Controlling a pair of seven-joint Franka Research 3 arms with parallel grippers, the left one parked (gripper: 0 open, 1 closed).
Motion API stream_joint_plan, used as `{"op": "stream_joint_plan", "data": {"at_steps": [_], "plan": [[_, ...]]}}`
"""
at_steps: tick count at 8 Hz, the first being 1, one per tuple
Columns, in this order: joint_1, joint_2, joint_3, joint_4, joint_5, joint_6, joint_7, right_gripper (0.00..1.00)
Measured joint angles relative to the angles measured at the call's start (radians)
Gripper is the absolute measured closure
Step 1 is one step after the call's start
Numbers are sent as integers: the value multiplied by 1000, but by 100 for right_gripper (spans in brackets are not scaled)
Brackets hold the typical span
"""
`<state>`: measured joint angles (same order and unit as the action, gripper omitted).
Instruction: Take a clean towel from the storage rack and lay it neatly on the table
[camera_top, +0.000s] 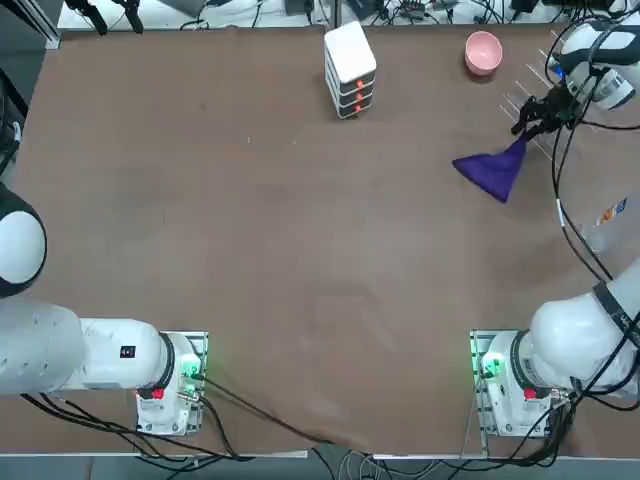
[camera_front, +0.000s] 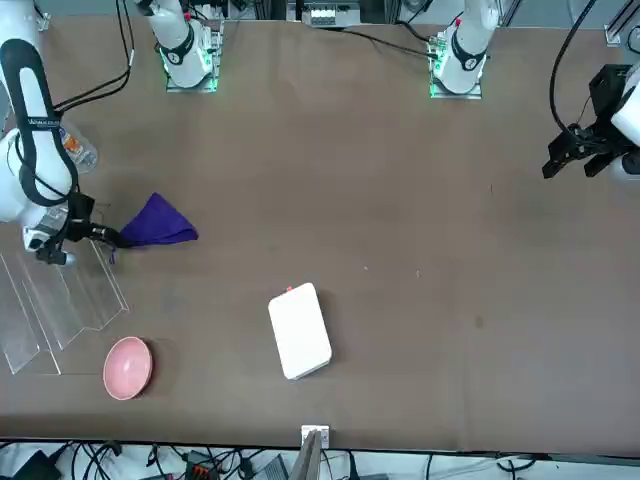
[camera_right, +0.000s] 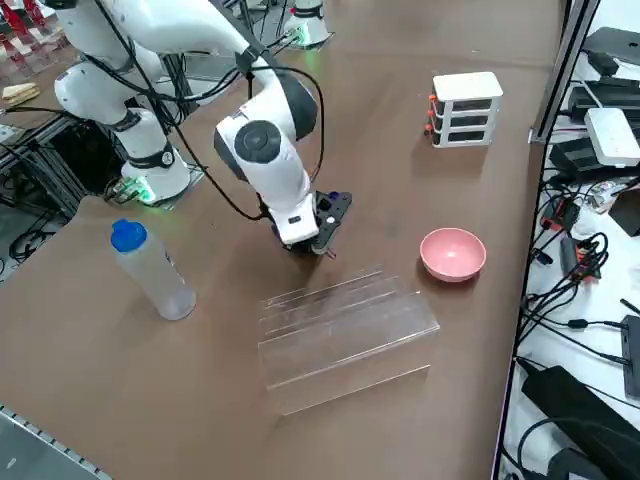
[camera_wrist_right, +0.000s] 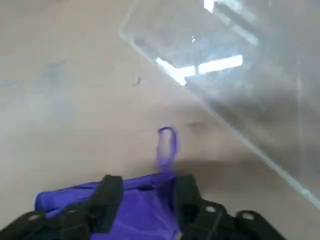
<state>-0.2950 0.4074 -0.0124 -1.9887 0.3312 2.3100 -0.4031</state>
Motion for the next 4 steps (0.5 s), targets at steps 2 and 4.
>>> {"op": "stream_joint_plan", "data": {"at_steps": [2,4], "plan": [[-2,-14,-1,24,-81,3,16,0],[8,-28,3,24,-91,-27,104,2]]}}
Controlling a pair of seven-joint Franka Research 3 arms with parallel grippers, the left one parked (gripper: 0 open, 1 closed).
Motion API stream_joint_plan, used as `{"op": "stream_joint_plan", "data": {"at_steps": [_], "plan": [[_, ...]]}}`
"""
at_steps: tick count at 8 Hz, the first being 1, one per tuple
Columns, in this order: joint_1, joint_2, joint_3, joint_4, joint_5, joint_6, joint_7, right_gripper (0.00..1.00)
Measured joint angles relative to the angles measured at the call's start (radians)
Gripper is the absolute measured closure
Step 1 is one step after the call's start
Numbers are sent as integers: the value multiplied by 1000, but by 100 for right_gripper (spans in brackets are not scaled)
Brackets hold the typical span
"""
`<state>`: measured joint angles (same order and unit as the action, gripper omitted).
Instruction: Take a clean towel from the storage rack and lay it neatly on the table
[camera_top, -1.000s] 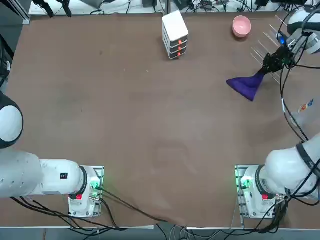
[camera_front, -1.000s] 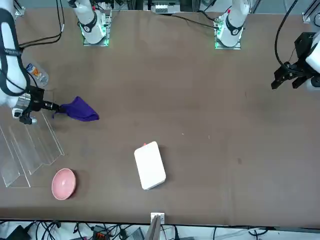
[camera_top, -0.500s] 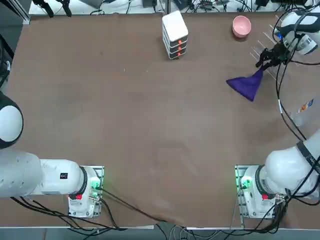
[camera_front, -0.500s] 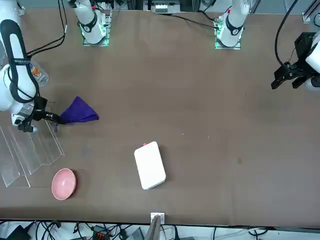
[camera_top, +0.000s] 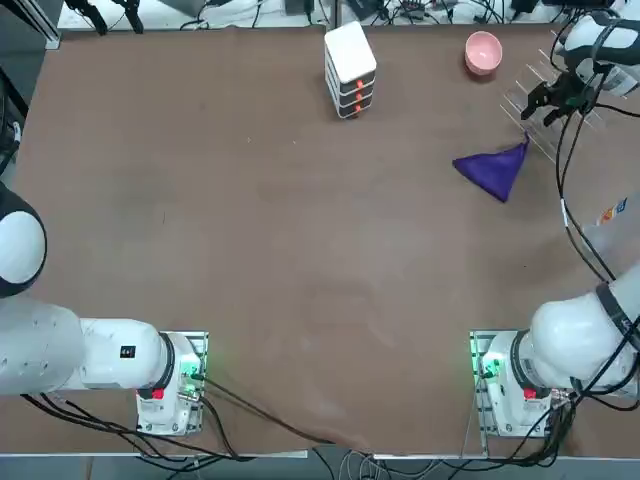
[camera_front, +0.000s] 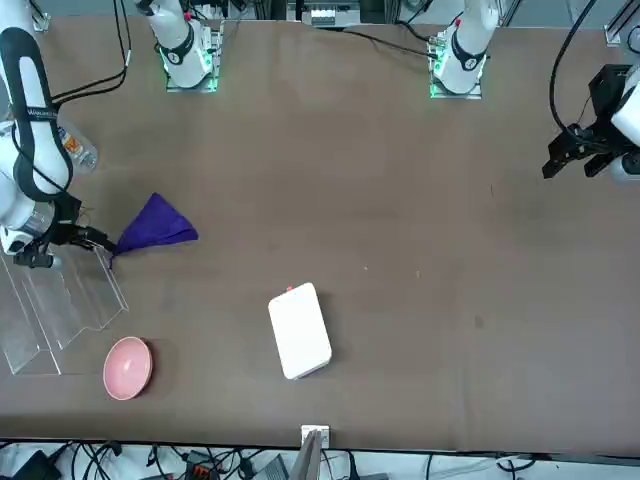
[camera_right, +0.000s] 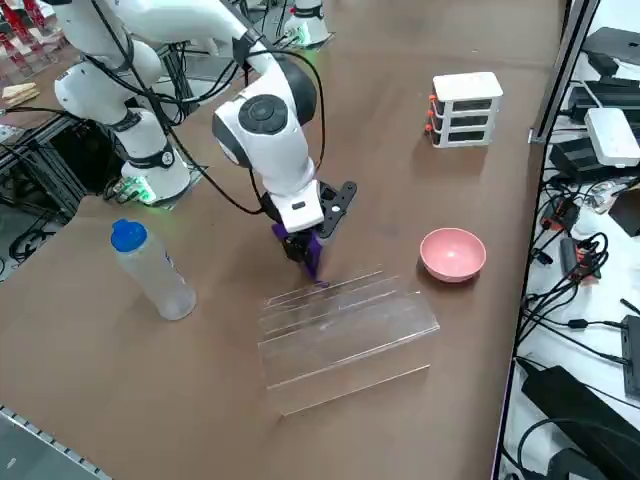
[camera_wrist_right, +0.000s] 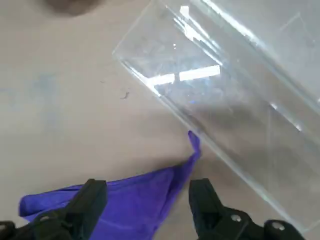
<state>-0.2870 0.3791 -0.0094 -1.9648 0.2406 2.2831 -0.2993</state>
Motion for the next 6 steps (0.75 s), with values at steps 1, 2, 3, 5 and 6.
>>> {"op": "stream_joint_plan", "data": {"at_steps": [1,2,3,5,6], "plan": [[18,0,2,-12,-4,-5,54,3],[37,1,2,-41,-5,13,86,8],[44,2,2,-77,-8,49,99,14],[42,4,-1,-123,-8,125,101,35],[41,4,-6,-130,-12,149,101,36]]}}
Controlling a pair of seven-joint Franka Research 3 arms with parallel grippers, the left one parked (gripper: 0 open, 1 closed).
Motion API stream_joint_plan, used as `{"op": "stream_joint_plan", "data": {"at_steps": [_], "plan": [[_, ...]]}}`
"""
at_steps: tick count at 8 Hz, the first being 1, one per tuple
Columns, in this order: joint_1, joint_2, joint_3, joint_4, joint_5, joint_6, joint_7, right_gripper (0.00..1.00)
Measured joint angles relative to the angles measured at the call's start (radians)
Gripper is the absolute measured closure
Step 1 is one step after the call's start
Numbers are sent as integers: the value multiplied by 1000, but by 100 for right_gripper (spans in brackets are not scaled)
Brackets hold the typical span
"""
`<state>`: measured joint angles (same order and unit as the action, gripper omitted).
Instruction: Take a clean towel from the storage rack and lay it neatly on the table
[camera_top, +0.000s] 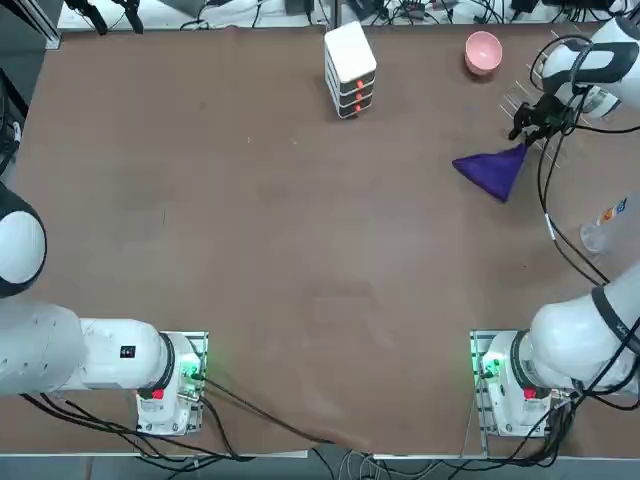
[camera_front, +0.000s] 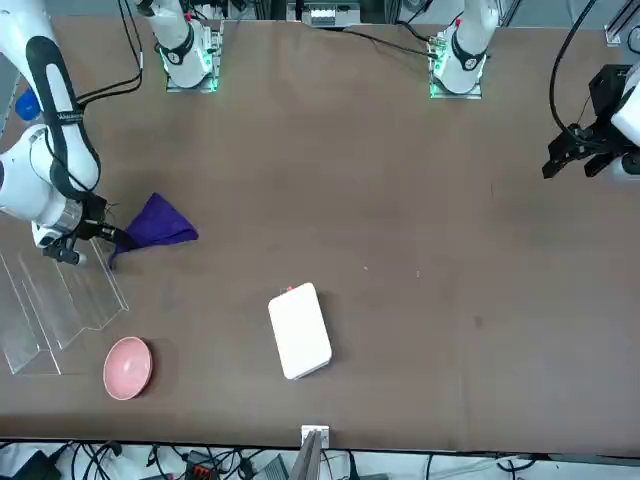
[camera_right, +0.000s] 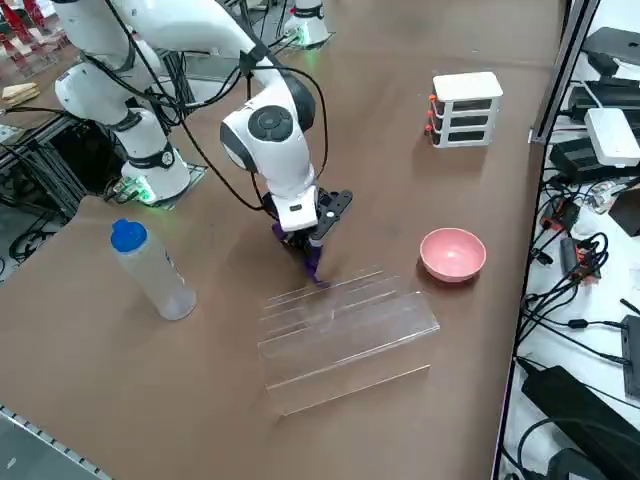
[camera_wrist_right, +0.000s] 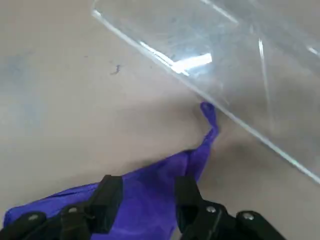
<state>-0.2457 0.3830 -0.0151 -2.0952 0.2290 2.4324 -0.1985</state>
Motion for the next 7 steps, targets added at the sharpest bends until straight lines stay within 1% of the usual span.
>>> {"op": "stream_joint_plan", "data": {"at_steps": [2,4,7], "plan": [[-1,0,-13,-1,-34,9,0,36],[0,7,-14,-2,-39,32,1,37],[0,43,-14,-3,-40,76,2,41]]}}
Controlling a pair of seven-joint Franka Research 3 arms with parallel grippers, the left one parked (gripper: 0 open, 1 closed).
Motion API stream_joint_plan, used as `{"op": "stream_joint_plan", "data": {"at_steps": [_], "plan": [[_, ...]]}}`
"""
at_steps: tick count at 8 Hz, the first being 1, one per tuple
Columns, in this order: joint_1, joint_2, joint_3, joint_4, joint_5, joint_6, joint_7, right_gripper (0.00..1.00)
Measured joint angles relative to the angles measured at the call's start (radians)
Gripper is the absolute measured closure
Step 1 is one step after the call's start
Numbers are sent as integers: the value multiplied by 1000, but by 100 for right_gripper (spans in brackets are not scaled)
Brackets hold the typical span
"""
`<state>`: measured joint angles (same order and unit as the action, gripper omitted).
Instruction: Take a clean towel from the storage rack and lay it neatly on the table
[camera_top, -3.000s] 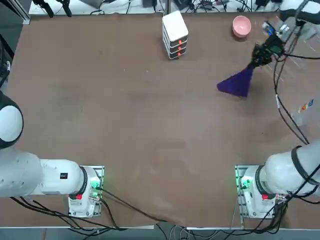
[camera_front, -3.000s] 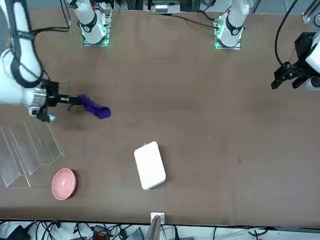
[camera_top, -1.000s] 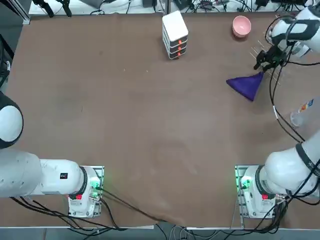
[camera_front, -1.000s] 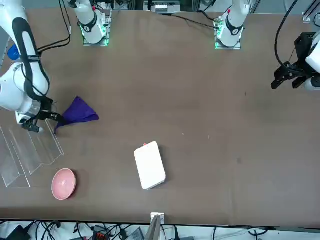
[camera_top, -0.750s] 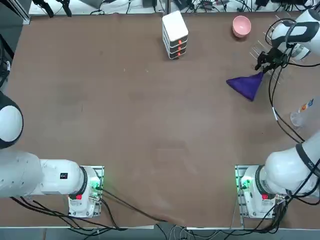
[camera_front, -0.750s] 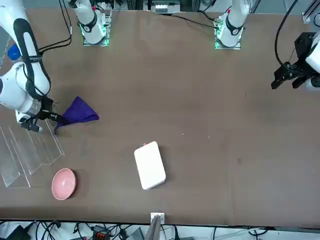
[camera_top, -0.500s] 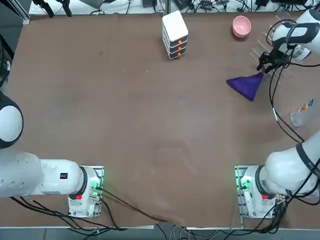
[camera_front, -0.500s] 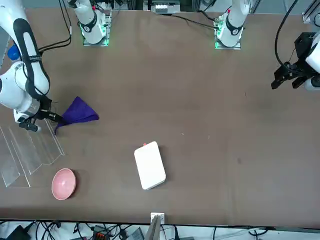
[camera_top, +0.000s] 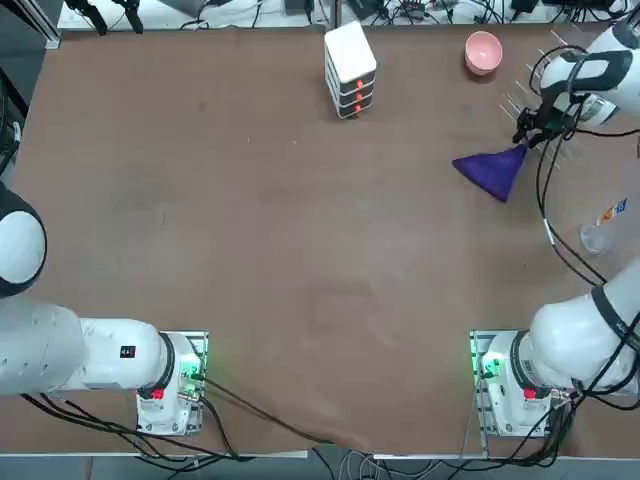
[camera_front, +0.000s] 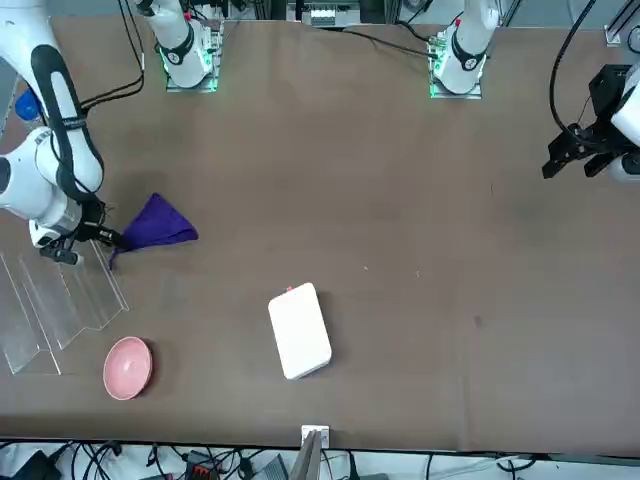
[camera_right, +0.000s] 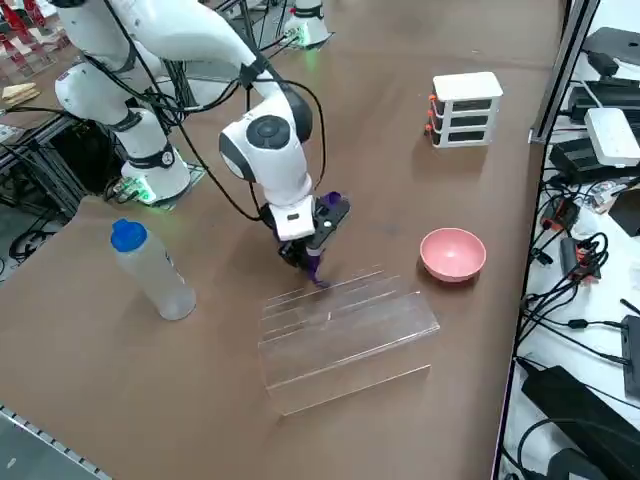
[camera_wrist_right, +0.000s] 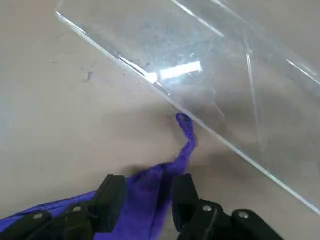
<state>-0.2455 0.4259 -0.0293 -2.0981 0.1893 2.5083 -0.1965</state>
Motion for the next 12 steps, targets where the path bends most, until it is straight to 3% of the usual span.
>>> {"op": "stream_joint_plan", "data": {"at_steps": [4,12], "plan": [[5,5,2,0,0,6,20,64],[7,7,-1,0,-4,7,37,67]]}}
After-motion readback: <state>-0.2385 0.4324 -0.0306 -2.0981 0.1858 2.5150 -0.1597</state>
